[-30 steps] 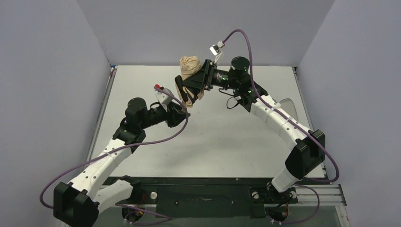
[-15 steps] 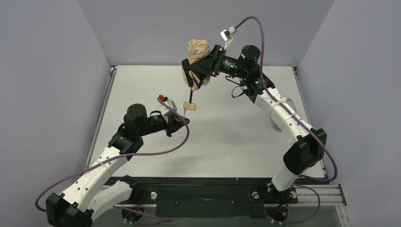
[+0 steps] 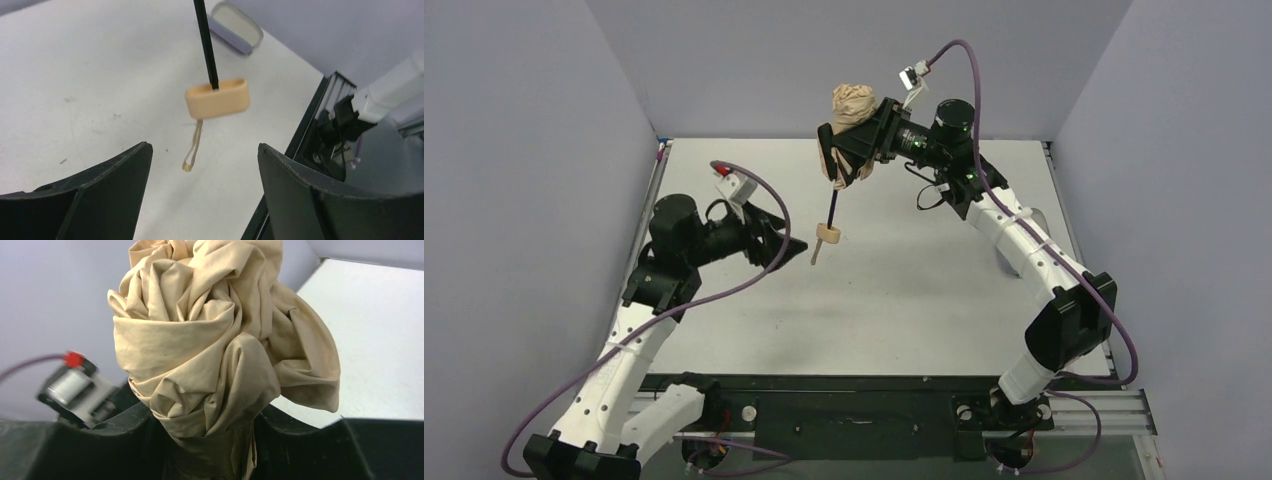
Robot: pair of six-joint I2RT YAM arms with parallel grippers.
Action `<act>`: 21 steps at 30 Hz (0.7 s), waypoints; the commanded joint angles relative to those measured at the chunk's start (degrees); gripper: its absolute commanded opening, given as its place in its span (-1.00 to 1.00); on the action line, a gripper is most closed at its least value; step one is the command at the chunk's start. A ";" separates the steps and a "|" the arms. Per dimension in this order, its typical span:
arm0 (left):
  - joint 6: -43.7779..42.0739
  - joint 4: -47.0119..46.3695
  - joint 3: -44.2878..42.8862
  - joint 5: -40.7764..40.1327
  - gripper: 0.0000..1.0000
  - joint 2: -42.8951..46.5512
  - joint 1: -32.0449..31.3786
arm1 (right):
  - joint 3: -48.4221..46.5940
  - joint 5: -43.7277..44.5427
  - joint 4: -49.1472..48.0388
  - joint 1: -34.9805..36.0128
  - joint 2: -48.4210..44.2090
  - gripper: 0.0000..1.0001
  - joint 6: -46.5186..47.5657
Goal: Open the umbrella
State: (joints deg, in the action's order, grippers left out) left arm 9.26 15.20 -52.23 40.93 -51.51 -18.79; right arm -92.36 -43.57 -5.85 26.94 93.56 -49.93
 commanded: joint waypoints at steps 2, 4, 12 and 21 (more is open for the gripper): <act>12.21 -3.73 -10.56 -1.06 0.51 -5.55 3.20 | 1.28 9.32 5.98 1.77 -6.05 -1.00 10.78; 12.81 -3.83 -13.27 -1.86 0.51 -8.45 2.66 | 1.33 11.45 8.99 2.89 -6.62 -1.00 13.45; 9.19 -3.33 -16.11 -7.42 0.52 -15.98 -4.78 | 2.43 15.48 10.65 5.15 -8.20 -1.00 14.74; 10.76 -4.78 -14.67 -11.96 0.35 -20.56 -10.17 | 3.57 14.96 8.31 5.53 -9.31 -1.00 12.30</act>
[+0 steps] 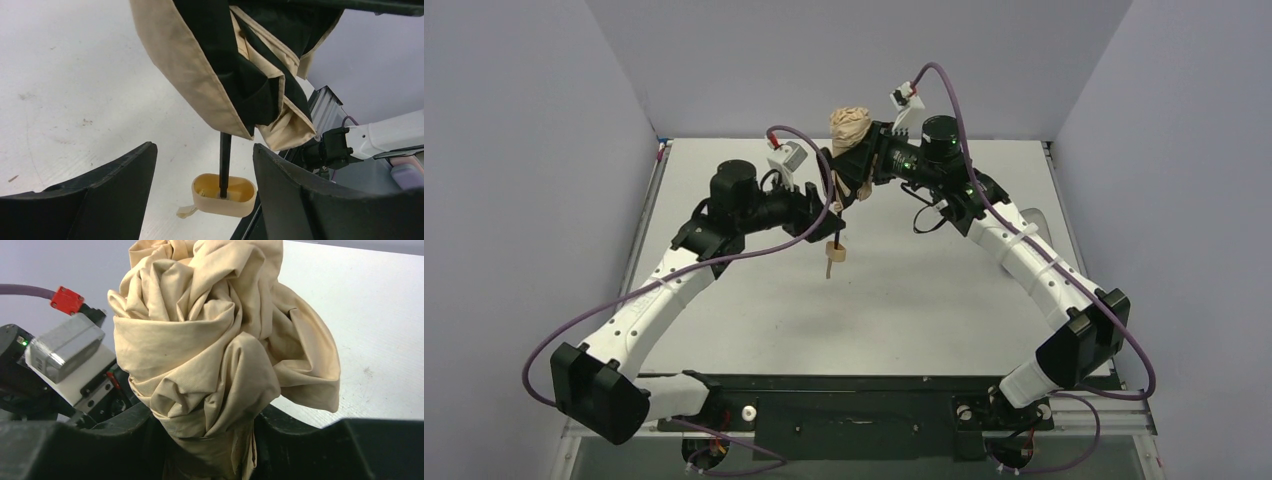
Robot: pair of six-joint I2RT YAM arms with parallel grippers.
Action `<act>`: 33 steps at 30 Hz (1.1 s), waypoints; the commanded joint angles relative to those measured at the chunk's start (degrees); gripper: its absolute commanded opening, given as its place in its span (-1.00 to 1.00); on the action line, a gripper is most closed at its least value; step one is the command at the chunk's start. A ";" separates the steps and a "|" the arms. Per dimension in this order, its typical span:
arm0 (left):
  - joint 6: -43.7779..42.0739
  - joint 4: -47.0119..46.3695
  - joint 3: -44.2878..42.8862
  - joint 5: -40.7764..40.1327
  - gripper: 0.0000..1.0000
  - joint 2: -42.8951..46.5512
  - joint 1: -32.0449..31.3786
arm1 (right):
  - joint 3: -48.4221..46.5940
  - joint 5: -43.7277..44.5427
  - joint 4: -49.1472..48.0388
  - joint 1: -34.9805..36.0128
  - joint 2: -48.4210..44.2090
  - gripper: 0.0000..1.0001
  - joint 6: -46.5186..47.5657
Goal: Open the umbrella
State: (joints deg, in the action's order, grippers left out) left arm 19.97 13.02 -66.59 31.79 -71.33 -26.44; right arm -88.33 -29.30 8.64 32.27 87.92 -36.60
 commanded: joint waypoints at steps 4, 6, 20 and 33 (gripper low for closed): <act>-0.91 -2.03 2.29 -4.77 0.10 -1.00 -4.51 | -1.38 1.26 -6.67 -0.01 -3.47 -1.00 -1.85; -1.86 -1.27 3.50 -5.44 -0.18 -1.05 -4.66 | -2.04 1.41 -6.97 -0.14 -3.38 -1.00 -2.30; -8.37 1.75 13.04 -3.51 -0.35 2.68 -8.98 | -6.09 1.65 -8.12 -3.97 -1.81 -1.00 -2.47; -10.64 4.55 22.17 -3.13 -0.32 5.21 -10.72 | -12.89 2.15 -10.88 -8.42 0.76 -1.00 -3.17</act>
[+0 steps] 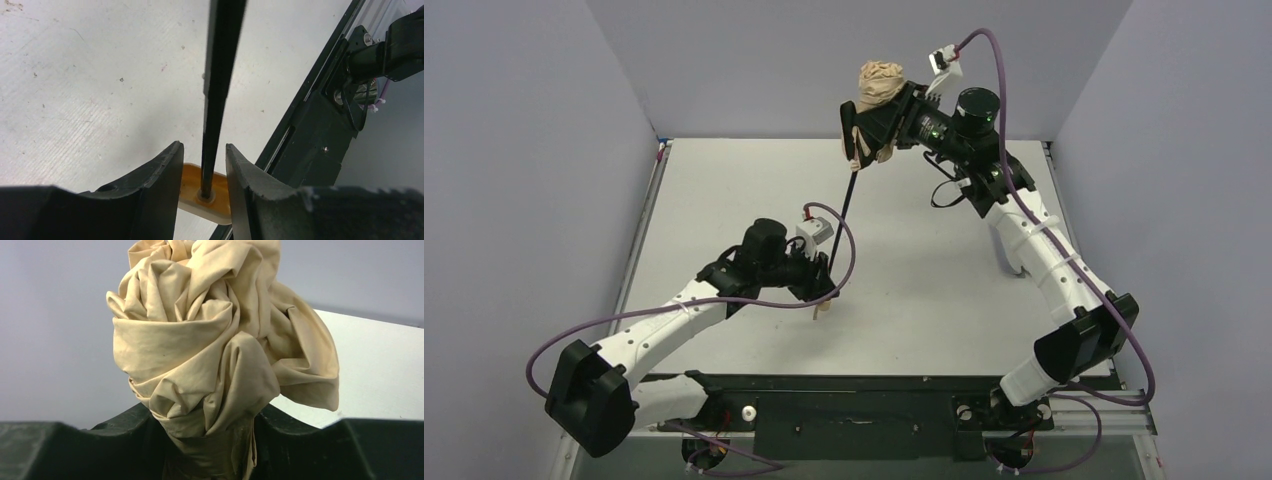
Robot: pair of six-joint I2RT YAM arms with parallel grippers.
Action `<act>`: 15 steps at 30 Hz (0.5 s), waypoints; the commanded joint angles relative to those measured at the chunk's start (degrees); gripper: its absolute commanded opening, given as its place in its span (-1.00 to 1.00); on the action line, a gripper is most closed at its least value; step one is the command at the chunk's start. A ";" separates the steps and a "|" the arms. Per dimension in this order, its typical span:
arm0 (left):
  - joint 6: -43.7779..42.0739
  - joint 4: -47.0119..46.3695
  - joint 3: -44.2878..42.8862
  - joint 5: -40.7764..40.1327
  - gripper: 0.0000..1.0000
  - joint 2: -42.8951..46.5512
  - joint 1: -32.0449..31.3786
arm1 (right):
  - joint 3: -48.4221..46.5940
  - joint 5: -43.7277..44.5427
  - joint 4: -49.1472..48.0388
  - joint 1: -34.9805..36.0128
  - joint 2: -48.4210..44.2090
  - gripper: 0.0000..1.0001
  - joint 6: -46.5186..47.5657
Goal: Open the umbrella
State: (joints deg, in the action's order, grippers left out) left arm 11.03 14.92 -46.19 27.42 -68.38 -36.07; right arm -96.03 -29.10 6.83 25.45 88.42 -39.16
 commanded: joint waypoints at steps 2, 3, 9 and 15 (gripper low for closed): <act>-1.93 3.00 2.83 1.26 -0.32 2.69 -1.51 | -6.37 2.31 -9.13 -2.24 0.73 -1.00 -0.39; -1.92 3.09 3.11 1.37 -0.32 2.79 -1.70 | -6.76 2.39 -9.12 -2.38 1.04 -1.00 -0.20; -1.30 2.94 5.17 1.16 -0.29 3.92 -3.36 | -9.70 2.23 -9.24 -3.72 2.19 -1.00 0.21; 3.07 -0.49 -2.75 3.05 0.41 7.54 2.26 | -2.63 -4.14 -10.47 -1.57 -0.06 -1.00 1.43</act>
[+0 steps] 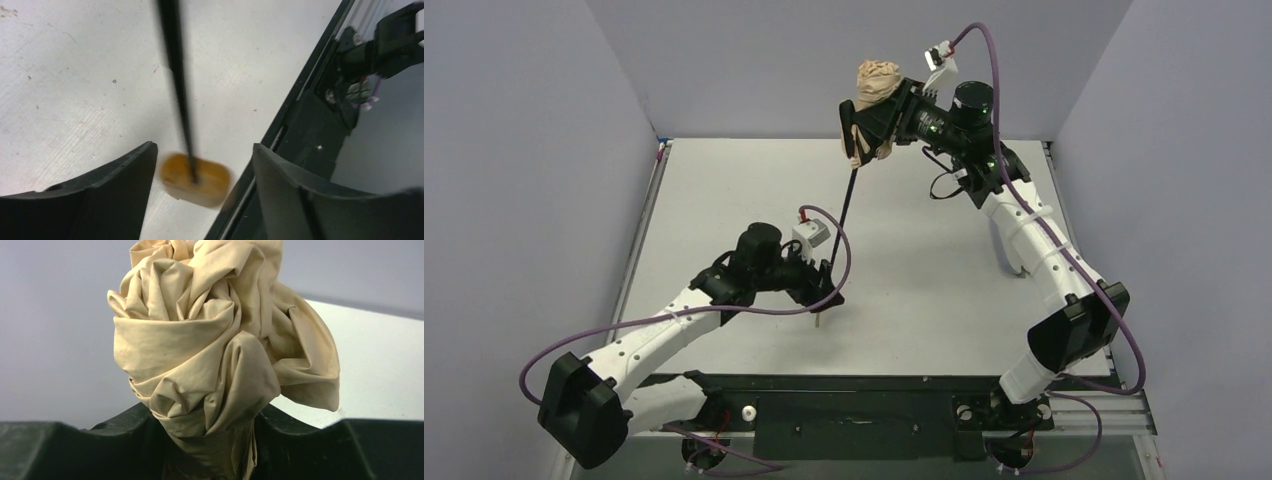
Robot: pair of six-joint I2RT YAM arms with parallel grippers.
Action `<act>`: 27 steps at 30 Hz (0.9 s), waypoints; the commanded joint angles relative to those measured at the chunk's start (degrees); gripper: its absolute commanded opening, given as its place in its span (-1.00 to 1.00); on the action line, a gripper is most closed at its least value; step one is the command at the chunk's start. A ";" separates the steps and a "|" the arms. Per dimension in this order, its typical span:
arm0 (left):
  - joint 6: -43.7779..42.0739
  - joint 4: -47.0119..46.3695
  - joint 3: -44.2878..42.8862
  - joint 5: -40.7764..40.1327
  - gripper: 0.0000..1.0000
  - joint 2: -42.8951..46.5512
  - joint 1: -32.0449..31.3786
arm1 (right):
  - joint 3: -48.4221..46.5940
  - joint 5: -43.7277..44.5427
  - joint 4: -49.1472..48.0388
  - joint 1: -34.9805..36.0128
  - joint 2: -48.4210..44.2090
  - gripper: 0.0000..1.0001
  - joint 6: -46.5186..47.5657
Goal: Open the umbrella
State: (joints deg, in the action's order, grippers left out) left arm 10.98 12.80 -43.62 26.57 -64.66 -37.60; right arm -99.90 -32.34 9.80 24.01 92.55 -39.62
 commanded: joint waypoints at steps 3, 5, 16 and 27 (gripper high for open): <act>9.56 -3.66 -7.10 14.80 0.66 6.59 11.76 | 5.65 -4.98 -14.18 0.99 -6.42 -1.00 4.16; 11.76 -5.90 -9.98 19.63 0.74 7.41 18.53 | 8.00 -7.79 -14.09 1.73 -7.52 -1.00 5.95; 25.91 -22.63 -24.07 25.92 0.77 1.68 28.66 | 9.33 -20.38 -5.66 8.01 -9.00 -1.00 18.81; 26.36 -24.80 -28.69 22.92 0.90 -0.78 24.49 | 3.17 -13.04 14.23 14.80 -8.69 -1.00 39.00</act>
State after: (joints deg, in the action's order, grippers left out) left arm 37.56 -9.32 -69.23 49.52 -65.93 -10.44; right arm -92.27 -47.92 20.75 37.58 87.11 -8.62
